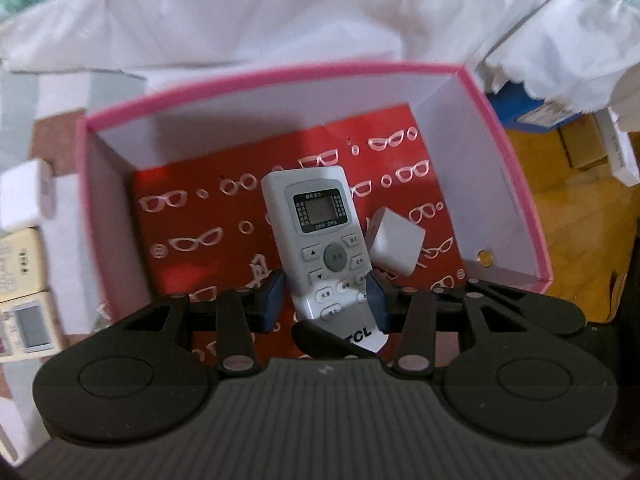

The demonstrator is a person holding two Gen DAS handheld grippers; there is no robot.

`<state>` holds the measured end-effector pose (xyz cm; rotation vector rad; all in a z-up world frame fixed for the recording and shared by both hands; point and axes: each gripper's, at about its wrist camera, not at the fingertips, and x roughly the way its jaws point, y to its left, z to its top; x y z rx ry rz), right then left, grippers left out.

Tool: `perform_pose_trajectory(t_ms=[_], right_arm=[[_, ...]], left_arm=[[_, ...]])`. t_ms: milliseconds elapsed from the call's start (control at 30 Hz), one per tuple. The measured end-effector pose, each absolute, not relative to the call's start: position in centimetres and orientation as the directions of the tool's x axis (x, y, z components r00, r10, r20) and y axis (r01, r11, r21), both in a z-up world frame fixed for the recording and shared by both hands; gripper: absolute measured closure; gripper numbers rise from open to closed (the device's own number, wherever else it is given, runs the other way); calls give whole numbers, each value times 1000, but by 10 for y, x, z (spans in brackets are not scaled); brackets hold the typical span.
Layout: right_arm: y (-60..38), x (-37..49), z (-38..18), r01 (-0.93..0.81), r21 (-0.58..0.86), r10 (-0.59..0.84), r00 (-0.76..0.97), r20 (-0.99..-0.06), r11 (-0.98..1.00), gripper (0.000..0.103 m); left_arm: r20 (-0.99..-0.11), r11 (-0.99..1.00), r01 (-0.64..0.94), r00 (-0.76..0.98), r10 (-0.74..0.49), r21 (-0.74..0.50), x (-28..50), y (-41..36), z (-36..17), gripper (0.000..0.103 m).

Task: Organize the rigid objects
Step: 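Lift the white TCL remote with the left gripper and drop it into the pink box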

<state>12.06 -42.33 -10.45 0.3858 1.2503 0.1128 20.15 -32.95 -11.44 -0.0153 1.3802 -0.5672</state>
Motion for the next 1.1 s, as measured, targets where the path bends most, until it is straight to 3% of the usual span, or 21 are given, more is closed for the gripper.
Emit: perform_pose_trajectory(t_ms=[233, 367, 567, 733, 933, 1100], right_arm=[[-434, 120, -120, 204, 257, 205, 246, -947, 945, 42], [-433, 119, -117, 228, 157, 111, 205, -972, 961, 42], [-441, 125, -125, 174, 149, 112, 206, -972, 973, 42], [-427, 107, -91, 88, 115, 80, 332, -940, 989, 39], [-395, 70, -31, -42, 198, 191, 514, -836, 979, 35], [-344, 46, -2, -198, 248, 316, 529, -788, 948, 34]], left_arm=[[-897, 854, 282, -64, -437, -436, 208, -345, -155, 61], [-890, 842, 296, -77, -449, -450, 200, -360, -156, 61], [-886, 852, 252, -67, -459, -460, 203, -355, -160, 61], [-896, 836, 401, 78, -437, -373, 193, -333, -122, 56], [-852, 759, 545, 143, -504, -357, 179, -290, -59, 52], [-841, 732, 608, 187, -508, -307, 167, -244, -18, 51]])
